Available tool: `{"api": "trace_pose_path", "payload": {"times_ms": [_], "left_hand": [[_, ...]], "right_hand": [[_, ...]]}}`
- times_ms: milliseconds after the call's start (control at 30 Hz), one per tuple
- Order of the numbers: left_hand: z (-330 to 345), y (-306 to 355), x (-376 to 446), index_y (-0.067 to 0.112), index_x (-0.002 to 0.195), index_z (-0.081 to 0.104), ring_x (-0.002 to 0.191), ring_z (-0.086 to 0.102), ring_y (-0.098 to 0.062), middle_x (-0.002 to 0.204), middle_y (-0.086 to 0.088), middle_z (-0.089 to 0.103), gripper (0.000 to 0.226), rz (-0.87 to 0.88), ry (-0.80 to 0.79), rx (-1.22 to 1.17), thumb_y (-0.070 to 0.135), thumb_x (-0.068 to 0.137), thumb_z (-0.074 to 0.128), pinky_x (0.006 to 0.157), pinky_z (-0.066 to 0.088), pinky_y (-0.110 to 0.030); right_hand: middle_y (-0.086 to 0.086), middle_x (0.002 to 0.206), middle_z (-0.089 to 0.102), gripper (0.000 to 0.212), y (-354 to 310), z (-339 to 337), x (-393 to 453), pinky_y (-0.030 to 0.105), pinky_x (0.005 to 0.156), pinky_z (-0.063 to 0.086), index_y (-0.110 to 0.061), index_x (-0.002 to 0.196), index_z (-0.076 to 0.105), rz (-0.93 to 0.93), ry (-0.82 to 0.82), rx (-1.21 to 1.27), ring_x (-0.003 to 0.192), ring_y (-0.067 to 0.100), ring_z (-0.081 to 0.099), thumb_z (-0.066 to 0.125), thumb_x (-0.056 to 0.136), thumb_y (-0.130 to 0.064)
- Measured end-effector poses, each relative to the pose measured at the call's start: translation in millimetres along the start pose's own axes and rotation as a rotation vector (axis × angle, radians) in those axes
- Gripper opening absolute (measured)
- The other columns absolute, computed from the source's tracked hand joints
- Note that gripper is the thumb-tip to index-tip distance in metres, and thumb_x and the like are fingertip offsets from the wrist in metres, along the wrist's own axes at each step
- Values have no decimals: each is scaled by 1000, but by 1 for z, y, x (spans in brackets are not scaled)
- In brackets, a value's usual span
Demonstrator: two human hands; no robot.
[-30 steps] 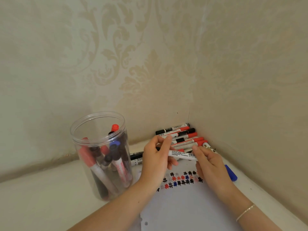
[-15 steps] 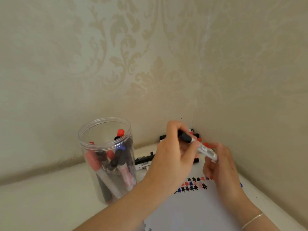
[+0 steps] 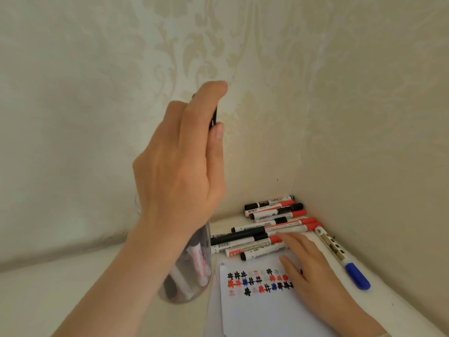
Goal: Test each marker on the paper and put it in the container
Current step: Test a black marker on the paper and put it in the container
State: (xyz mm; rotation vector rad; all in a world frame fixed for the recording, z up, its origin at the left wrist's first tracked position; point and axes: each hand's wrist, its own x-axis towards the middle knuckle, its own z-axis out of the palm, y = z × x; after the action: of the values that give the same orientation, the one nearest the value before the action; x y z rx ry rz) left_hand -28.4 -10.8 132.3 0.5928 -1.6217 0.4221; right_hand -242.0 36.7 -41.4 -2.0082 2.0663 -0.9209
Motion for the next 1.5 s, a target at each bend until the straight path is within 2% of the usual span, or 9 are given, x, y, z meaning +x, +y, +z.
{"api": "trace_pose_path", "payload": {"times_ms": [200,433,533,767,933,1100,1333,1433,1500], "left_hand": [[3,-23,5,25,124,39,59,60,-25,85,-3,59,30,-124,-372,229,24,94,37,47,34,-25],[5,-31,4,23,124,43,46,40,-18,77,-2,52,30,-90,-438,324,25,95,35,43,18,-16],[9,-35,2,26,124,38,54,51,-21,83,-1,55,27,-101,-529,265,28,97,34,44,34,-27],[4,-49,2,20,100,42,64,58,-24,73,0,61,15,-283,-726,188,33,99,34,64,46,-40],[4,-53,0,25,88,53,75,64,-23,90,-1,53,22,-338,-898,214,32,96,34,75,49,-42],[2,-55,-2,32,95,46,83,56,-22,89,3,59,3,-430,-993,209,33,93,44,74,46,-37],[-3,-48,3,27,82,53,79,56,-25,89,2,63,14,-413,-937,446,37,90,47,65,36,-31],[-8,-23,8,22,86,56,65,58,-27,77,3,63,17,-214,-533,458,34,93,47,57,36,-29],[-7,5,6,21,84,57,50,54,-13,65,10,60,13,-86,-383,117,30,93,54,44,37,-23]], "right_hand": [[-10,136,43,43,8,11,4,25,110,19,-31,138,44,-39,9,-240,129,11,35,44,96,-20],[-11,95,40,23,3,10,4,22,80,35,-26,110,62,-17,57,-215,85,11,43,60,90,-16],[-10,90,41,27,3,10,3,22,67,37,-25,99,63,-22,104,-207,73,11,45,71,80,-8],[-10,113,58,32,0,6,5,20,92,38,-24,118,58,-25,130,-104,104,9,54,57,90,-8],[-21,92,53,26,-16,-4,0,9,62,41,-35,109,47,-10,227,23,81,3,57,58,91,-19],[-31,103,55,45,-19,-4,-2,14,64,49,-42,127,43,40,288,159,88,-2,60,60,86,-34],[-25,100,59,36,-27,-8,-3,11,58,46,-50,112,47,18,382,362,87,5,57,59,80,-36],[-21,97,62,39,-27,-8,-1,10,62,48,-44,114,46,56,377,491,88,3,59,62,83,-25],[-16,94,66,39,-27,-7,0,11,67,50,-37,116,48,100,407,615,86,5,62,63,82,-23]]}}
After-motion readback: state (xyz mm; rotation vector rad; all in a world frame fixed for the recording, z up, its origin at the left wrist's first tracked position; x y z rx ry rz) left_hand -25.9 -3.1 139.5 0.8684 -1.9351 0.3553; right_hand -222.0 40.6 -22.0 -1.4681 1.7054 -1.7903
